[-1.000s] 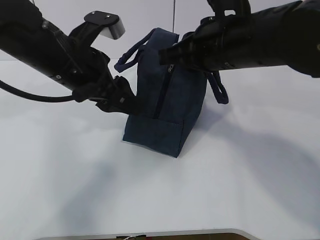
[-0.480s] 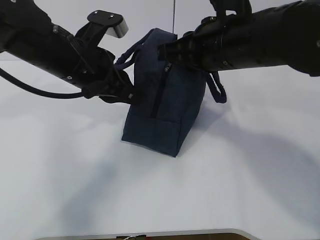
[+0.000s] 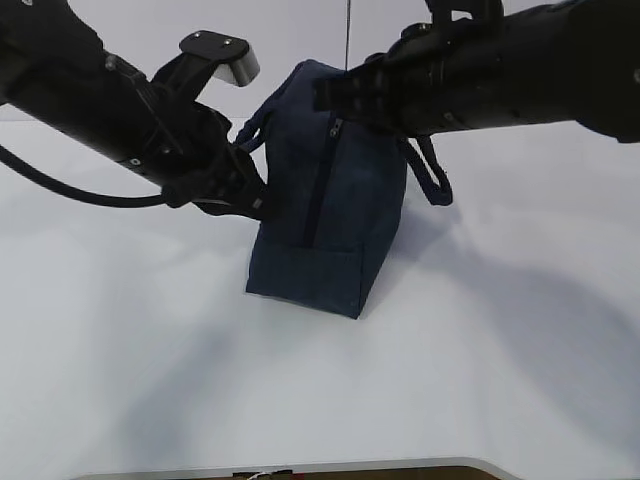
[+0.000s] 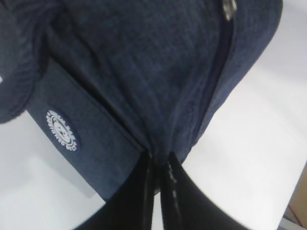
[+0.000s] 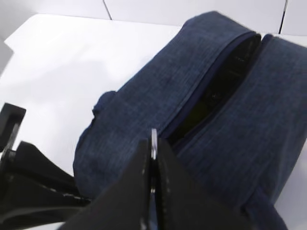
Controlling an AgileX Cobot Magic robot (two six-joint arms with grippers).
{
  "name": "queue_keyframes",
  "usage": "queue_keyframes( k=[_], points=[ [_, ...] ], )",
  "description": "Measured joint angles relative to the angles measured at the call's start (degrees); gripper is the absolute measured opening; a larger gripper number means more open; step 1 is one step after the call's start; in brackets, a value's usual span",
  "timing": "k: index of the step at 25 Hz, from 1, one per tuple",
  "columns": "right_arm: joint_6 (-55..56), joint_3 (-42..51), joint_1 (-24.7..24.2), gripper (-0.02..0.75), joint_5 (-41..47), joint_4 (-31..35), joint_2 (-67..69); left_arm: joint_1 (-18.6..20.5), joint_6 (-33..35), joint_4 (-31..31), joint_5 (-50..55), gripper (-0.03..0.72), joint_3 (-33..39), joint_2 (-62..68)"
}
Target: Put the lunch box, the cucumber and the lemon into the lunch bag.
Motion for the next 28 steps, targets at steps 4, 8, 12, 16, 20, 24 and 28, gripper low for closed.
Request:
queue_keyframes(
  k=[4, 8, 12, 16, 20, 24, 28],
  points=[
    [0.0, -0.81, 0.0, 0.005, 0.13, 0.0, 0.37, 0.0, 0.0, 1.64, 0.82, -0.015, 0.0, 0.0],
    [0.0, -2.59, 0.0, 0.005, 0.59, 0.0, 1.67, 0.0, 0.0, 2.13, 1.64, -0.015, -0.33, 0.0],
    [0.0, -5.19, 0.0, 0.005, 1.75, -0.35, 3.65, 0.0, 0.0, 2.5, 2.69, -0.016, -0.33, 0.0],
    [0.0, -7.71, 0.0, 0.005, 2.32, -0.68, 5.31, 0.0, 0.0, 2.84, 3.17, -0.016, -0.33, 0.0],
    [0.0, -9.81, 0.0, 0.005, 2.92, -1.76, 6.35, 0.0, 0.0, 2.96, 3.58, -0.016, -0.33, 0.0],
    [0.0, -10.43, 0.0, 0.005, 3.04, -2.58, 6.83, 0.0, 0.0, 2.96, 3.93, -0.016, -0.38, 0.0],
    [0.0, -10.43, -0.59, 0.005, 3.17, -3.21, 6.83, 0.0, 0.0, 3.08, 4.27, -0.016, -0.38, 0.0]
  ],
)
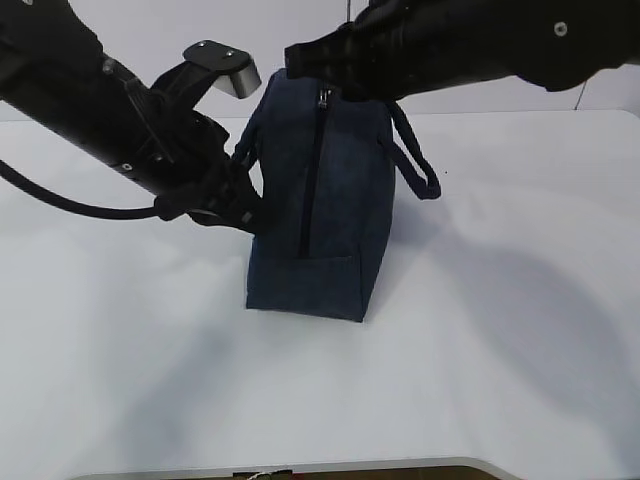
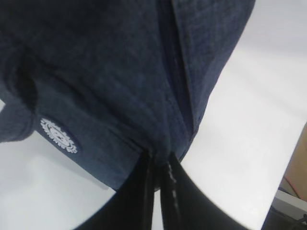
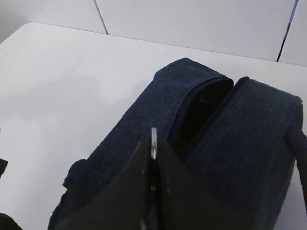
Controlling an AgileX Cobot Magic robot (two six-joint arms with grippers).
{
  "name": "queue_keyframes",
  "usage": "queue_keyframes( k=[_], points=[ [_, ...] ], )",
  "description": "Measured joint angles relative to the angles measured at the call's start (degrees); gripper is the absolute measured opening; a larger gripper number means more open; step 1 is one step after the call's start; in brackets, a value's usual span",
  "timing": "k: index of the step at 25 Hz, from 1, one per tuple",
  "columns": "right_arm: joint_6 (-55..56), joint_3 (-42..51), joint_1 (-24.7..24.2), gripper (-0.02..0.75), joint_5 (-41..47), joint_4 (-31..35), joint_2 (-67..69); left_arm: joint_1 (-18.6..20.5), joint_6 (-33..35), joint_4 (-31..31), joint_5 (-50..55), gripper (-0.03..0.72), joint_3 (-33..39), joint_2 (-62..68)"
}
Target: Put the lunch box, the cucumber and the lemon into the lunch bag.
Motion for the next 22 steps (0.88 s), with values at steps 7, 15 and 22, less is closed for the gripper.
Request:
queue_keyframes(
  k=[7, 15, 22],
  points=[
    [0.09, 0.0, -0.39, 0.005, 0.03, 0.0, 0.0, 0.0, 0.0, 1.9, 1.19, -0.016, 0.0, -2.22],
    [0.09, -0.62, -0.39, 0.005, 0.03, 1.06, 1.26, 0.0, 0.0, 3.91, 4.22, -0.017, 0.0, -2.99],
    [0.09, -4.35, -0.39, 0.005, 1.49, 1.26, 2.29, 0.0, 0.0, 4.81, 7.01, -0.017, 0.0, -2.99]
  ],
)
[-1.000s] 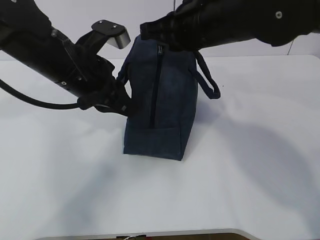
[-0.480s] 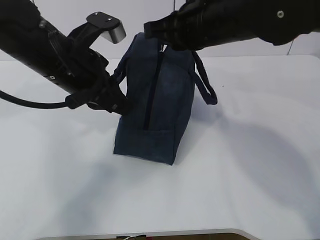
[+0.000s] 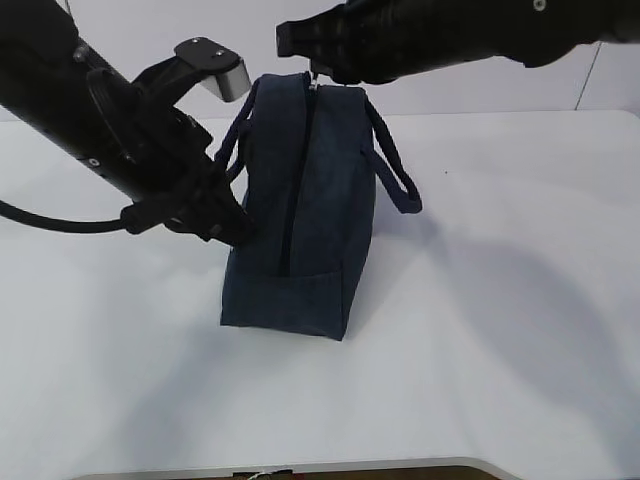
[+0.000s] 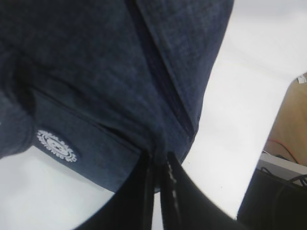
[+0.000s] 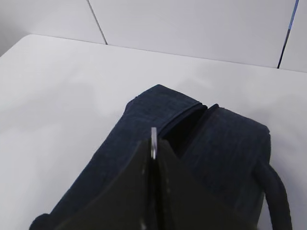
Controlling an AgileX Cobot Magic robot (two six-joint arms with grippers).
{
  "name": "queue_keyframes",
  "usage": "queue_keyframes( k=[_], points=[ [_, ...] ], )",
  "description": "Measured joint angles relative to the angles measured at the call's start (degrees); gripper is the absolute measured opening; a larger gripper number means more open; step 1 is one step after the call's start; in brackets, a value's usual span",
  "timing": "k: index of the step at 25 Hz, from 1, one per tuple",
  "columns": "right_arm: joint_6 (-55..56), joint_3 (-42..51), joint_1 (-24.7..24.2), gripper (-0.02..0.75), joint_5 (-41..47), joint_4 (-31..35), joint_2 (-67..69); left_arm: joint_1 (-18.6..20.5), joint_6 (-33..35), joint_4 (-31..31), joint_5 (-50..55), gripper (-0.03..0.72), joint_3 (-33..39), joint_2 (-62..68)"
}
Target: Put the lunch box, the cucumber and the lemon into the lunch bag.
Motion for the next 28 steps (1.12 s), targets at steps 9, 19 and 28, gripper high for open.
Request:
queue_keyframes(
  k=[9, 19, 28],
  points=[
    [0.13, -3.91, -2.16, 0.005, 1.58, 0.0, 3.62, 0.0, 0.0, 1.19, 3.81, -0.017, 0.0, 0.0],
    [0.13, -5.92, -4.95, 0.005, 3.09, 0.0, 7.25, 0.0, -0.48, 2.14, 7.51, -0.017, 0.0, -0.2],
    [0.13, -6.05, -5.21, 0.005, 5.47, 0.0, 7.52, 0.0, -4.99, 2.32, 7.8, -0.015, 0.0, -0.33]
  ],
)
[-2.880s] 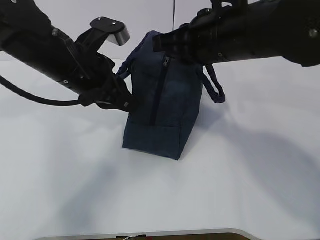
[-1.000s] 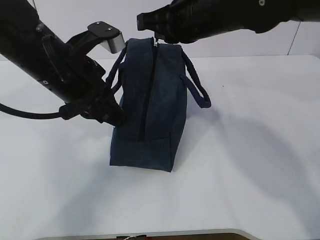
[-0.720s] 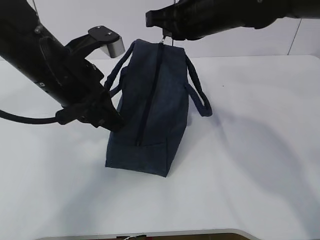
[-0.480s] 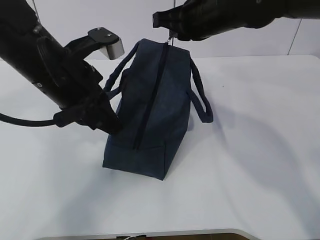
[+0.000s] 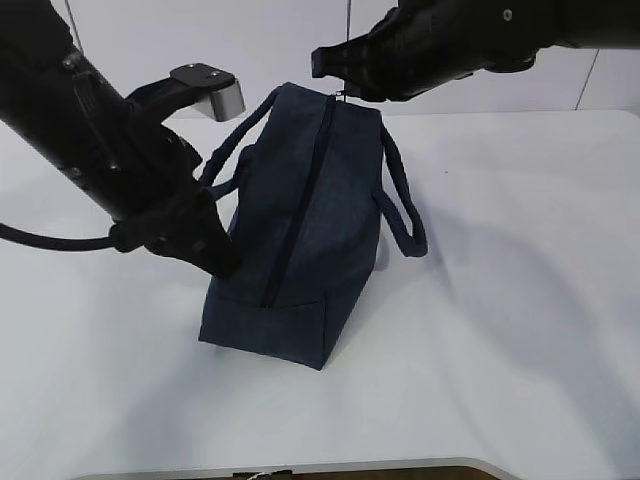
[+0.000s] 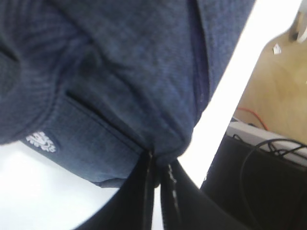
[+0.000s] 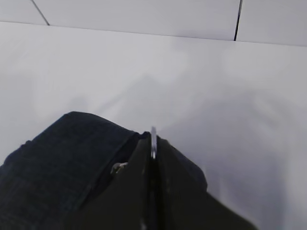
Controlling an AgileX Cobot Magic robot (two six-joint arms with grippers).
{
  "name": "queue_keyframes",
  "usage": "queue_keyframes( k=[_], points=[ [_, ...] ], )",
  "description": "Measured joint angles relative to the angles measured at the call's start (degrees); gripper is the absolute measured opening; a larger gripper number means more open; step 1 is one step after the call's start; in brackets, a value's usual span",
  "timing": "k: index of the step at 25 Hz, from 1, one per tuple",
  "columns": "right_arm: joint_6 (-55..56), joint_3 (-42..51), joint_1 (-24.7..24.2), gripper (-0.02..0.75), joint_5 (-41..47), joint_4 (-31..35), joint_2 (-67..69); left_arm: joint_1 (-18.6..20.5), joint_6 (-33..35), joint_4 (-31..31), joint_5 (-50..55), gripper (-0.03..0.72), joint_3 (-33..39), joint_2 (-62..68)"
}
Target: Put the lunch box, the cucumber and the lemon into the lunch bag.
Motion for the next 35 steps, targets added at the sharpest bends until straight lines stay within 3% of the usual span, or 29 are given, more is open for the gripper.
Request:
queue_keyframes(
  k=[4, 12, 19, 28, 35],
  points=[
    [0.0, 0.0, -0.12, 0.005, 0.39, 0.0, 0.0, 0.0, -2.79, 0.2, 0.09, 0.039, -0.75, 0.0],
    [0.0, 0.0, -0.12, 0.005, 0.72, 0.0, 0.0, 0.0, -11.03, 3.41, 7.55, 0.323, -8.63, -0.12],
    [0.0, 0.0, -0.12, 0.005, 0.81, 0.0, 0.0, 0.0, -23.42, 9.74, 9.99, 0.354, -16.72, -0.12],
    [0.0, 0.0, -0.12, 0.005, 0.98, 0.05, 0.0, 0.0, -25.03, 8.45, 10.49, 0.355, -25.48, 6.25],
    [0.0, 0.0, -0.12, 0.005, 1.12, 0.05, 0.0, 0.0, -25.12, 6.52, 10.49, 0.356, -26.87, 10.41]
  ],
)
